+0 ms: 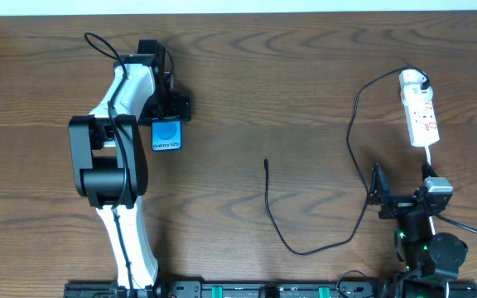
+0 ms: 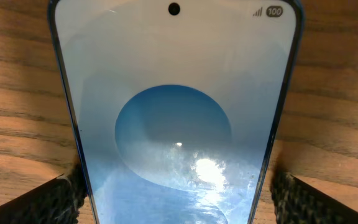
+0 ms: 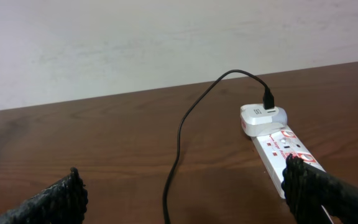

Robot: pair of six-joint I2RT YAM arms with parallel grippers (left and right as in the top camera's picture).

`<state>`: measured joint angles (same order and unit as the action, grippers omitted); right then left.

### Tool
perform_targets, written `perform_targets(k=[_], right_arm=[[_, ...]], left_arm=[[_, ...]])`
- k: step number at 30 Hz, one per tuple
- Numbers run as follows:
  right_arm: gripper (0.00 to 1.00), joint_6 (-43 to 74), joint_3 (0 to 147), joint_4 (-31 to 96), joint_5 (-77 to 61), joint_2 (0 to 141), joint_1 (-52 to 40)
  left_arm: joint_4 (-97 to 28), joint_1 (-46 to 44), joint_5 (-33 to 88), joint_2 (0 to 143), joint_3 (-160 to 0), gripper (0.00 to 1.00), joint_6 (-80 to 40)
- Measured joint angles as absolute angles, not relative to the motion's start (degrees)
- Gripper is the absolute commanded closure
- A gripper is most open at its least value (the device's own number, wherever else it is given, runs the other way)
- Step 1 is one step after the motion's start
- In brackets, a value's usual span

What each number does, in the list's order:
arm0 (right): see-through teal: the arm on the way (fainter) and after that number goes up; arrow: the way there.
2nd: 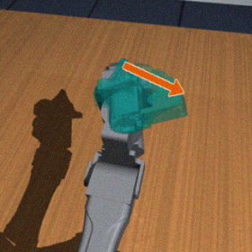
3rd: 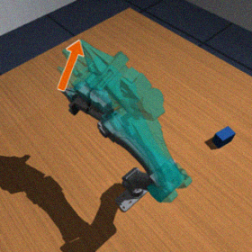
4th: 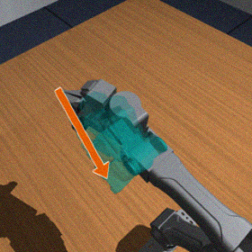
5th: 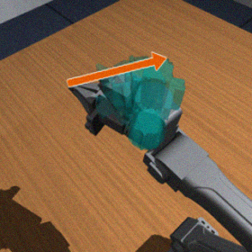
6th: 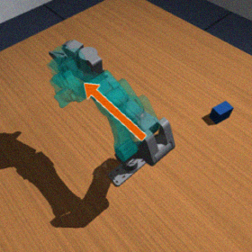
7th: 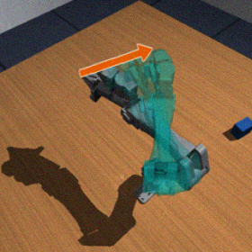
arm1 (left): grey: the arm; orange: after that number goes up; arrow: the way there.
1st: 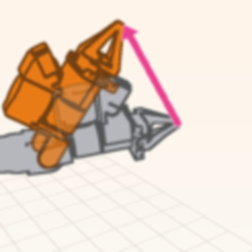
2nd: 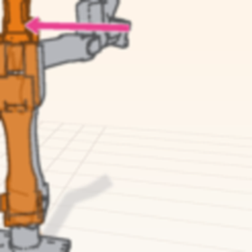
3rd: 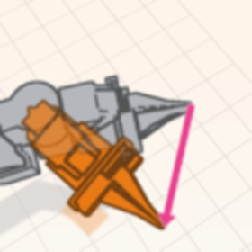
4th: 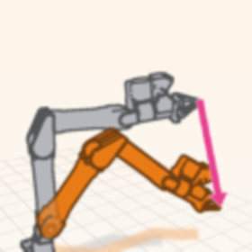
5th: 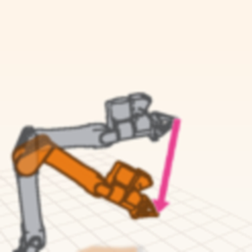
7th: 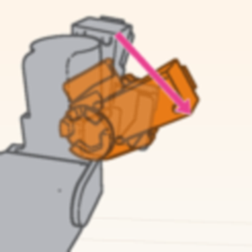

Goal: Plug charger to phone and switch on socket
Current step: 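Close the left gripper on the phone's top edge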

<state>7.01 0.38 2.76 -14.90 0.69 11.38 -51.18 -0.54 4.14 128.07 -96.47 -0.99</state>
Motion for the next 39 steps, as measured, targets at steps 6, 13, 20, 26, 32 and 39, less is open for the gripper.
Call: perform_targets(k=[6,13,20,26,32,39], right_arm=[[0.01,7.01,0.38,2.76,-14.90,0.69,11.38],[0.01,7.01,0.38,2.76,-14.90,0.69,11.38],[0.01,7.01,0.38,2.76,-14.90,0.69,11.38],[0.01,7.01,0.38,2.76,-14.90,0.69,11.38],[0.01,7.01,0.38,2.76,-14.90,0.69,11.38],[0.01,7.01,0.38,2.76,-14.90,0.69,11.38]], left_arm=[[-51.13,-0.54,4.14,128.07,-96.47,0.07,-1.02],[-51.11,-0.54,4.14,128.07,-96.47,0.11,-0.99],[-51.03,-0.54,4.14,128.07,-96.47,0.11,-0.99],[-51.00,-0.54,4.14,128.07,-96.47,0.12,-0.99],[-50.98,-0.47,4.08,128.07,-96.47,0.16,-0.97],[-50.94,-0.43,4.05,128.07,-96.47,0.19,-0.95]])
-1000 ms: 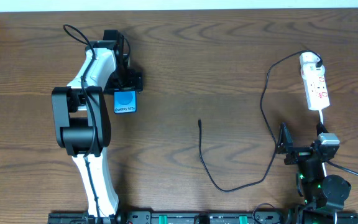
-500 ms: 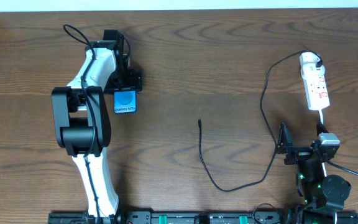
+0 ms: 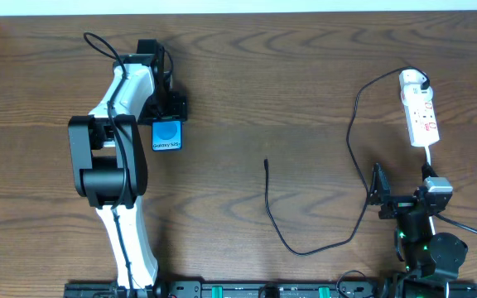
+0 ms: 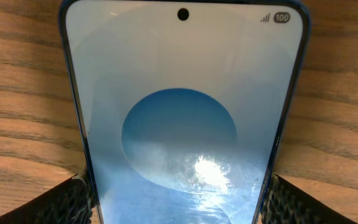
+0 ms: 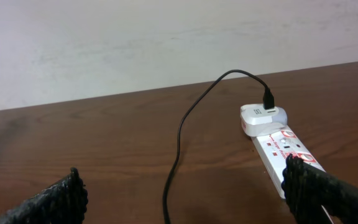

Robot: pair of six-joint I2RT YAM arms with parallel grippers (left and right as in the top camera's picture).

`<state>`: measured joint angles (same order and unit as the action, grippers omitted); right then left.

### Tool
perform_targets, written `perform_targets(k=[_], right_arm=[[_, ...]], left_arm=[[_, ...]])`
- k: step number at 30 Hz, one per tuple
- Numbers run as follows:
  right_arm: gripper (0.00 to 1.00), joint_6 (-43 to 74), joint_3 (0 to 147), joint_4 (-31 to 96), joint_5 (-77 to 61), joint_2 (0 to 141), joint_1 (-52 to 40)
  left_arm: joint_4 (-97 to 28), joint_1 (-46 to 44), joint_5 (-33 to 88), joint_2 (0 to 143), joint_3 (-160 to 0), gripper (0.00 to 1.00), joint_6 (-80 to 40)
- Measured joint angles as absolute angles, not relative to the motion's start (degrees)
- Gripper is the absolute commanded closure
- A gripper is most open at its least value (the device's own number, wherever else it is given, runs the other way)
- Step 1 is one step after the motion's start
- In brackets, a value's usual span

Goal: Plug charger to phone and switch on socket
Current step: 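Close the left gripper on the phone's top edge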

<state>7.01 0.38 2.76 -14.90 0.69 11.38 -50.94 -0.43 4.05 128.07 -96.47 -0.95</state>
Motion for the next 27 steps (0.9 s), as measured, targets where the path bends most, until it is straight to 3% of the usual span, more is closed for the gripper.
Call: perform_targets(k=[18,27], right_arm=[[0.01,7.01,0.38,2.76,-14.90,0.69,11.38],[0.01,7.01,0.38,2.76,-14.90,0.69,11.38]], left_arm=[[-50.94,-0.43,4.05,128.05,-96.47,0.24,-0.56],[-50.96,-0.43,4.12,128.05,-96.47,0.39,-0.19]])
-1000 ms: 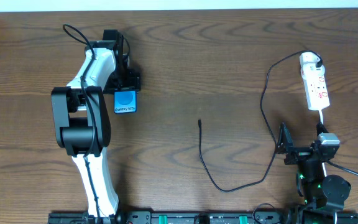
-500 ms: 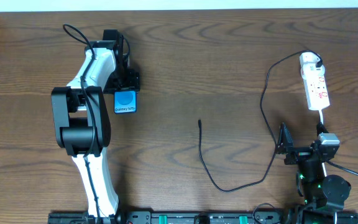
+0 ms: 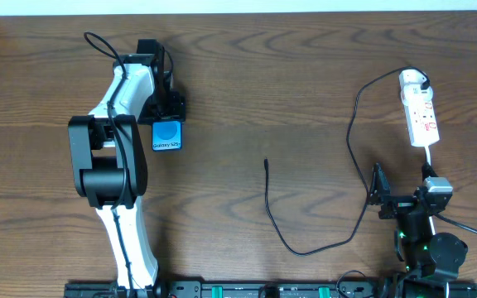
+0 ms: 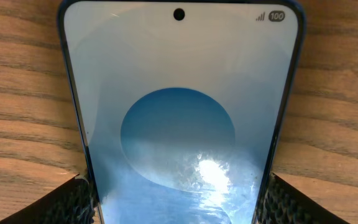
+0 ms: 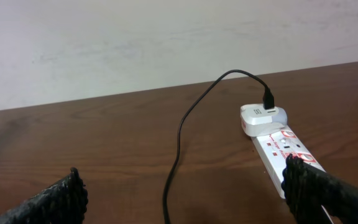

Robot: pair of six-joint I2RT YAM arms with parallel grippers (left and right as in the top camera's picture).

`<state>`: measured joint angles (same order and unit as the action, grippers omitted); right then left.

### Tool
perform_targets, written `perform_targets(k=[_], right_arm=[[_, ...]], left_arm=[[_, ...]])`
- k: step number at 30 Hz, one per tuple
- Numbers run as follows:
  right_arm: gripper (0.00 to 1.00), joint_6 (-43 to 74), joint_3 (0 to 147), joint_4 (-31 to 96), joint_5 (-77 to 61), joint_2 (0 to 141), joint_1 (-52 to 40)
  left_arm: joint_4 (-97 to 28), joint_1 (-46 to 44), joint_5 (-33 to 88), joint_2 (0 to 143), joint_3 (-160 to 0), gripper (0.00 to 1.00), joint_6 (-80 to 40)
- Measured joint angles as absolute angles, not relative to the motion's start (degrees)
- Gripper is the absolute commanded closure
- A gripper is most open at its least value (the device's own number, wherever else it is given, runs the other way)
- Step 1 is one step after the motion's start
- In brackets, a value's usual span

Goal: Plug charger to phone and switch on socket
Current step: 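Close the left gripper on the phone's top edge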

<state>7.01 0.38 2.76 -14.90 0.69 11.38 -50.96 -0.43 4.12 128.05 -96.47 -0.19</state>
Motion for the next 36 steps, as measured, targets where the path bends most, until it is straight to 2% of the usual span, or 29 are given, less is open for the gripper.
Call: perform_targets(k=[4,7,11,16,20,36], right_arm=[[0.01,7.01,0.38,2.76,-14.90,0.69,11.38],[0.01,7.01,0.38,2.76,-14.90,0.69,11.38],[0.01,7.01,0.38,2.76,-14.90,0.69,11.38],[0.01,7.01,0.38,2.76,-14.90,0.69,11.38],[0.01,7.01,0.38,2.76,-14.90,0.69,11.38],[0.01,7.01,0.38,2.76,-14.90,0.69,11.38]], left_arm=[[-50.96,-0.43,4.12,128.05,-96.47,0.46,-0.19],[-50.96,-0.43,4.12,128.05,-96.47,0.55,-0.19],[-50.96,-0.43,4.12,128.05,-96.47,0.74,-0.19],[-50.96,-0.43,4.12,128.05,-96.47,0.87,-0.16],[-50.94,-0.43,4.12,128.05,-96.47,0.92,-0.16],[-50.94,-0.43,4.12,128.05,-96.47,0.92,-0.19]])
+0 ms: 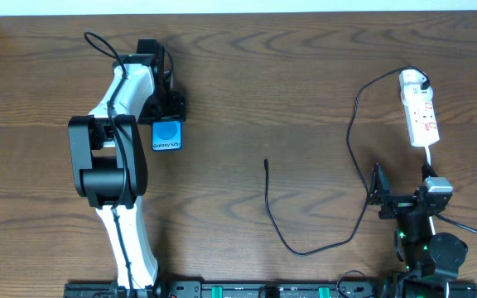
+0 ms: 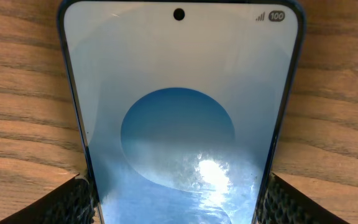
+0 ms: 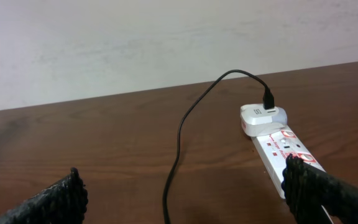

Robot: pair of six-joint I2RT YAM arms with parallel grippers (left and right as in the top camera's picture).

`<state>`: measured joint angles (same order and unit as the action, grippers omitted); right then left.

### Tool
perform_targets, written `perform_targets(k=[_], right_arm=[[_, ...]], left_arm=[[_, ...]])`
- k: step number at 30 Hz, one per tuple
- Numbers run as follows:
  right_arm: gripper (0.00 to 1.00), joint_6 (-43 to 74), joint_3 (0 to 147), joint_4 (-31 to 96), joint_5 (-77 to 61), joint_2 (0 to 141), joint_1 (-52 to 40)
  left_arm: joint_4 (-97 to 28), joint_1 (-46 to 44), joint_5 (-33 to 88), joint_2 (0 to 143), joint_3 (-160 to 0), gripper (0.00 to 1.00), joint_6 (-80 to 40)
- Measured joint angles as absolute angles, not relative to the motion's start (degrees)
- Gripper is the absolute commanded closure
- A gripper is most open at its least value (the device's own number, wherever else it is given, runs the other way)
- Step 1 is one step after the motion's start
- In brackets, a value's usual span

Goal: Plug charger to phone and switch on socket
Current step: 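Close the left gripper on the phone's top edge, then lift the phone upright with the left gripper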

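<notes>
A blue phone [image 1: 166, 135] lies screen-up on the table at the left, and its lit screen [image 2: 178, 124] fills the left wrist view. My left gripper [image 1: 166, 116] is shut on the phone, with its black fingers [image 2: 73, 202] pressed against both long edges. The black charger cable [image 1: 353, 124] runs from a white adapter [image 1: 412, 80] on the white power strip [image 1: 421, 117] and loops down. Its free plug end [image 1: 266, 163] lies mid-table. My right gripper [image 1: 406, 195] rests open at the front right, with the cable [image 3: 178, 155] running between its fingers and the strip [image 3: 281, 149] ahead.
The table's far edge meets a pale wall [image 3: 166, 43]. The left arm's own black cable [image 1: 98, 43] loops at the back left. A black rail [image 1: 247, 290] runs along the front edge.
At the oldest moment my left fingers stood a little off the phone's edges. By 2.1 s ago they had shut onto its sides, and the phone sat slightly shifted in the view. That hold has stayed the same since, and the right arm has not moved.
</notes>
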<state>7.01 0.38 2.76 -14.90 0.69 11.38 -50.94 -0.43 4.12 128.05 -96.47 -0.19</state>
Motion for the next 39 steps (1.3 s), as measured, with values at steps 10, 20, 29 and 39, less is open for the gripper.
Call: perform_targets(k=[10,20,29,39], right_arm=[[0.01,7.01,0.38,2.76,-14.90,0.69,11.38],[0.01,7.01,0.38,2.76,-14.90,0.69,11.38],[0.01,7.01,0.38,2.76,-14.87,0.69,11.38],[0.01,7.01,0.38,2.76,-14.90,0.69,11.38]], left_arm=[[-51.33,-0.43,4.14,128.05,-96.77,0.93,-0.16],[-51.37,-0.43,4.38,127.79,-96.77,0.92,-0.14],[-51.70,-0.54,5.56,122.72,-96.77,0.93,-0.14],[-53.52,-0.54,17.47,119.44,-96.77,0.93,-4.29]])
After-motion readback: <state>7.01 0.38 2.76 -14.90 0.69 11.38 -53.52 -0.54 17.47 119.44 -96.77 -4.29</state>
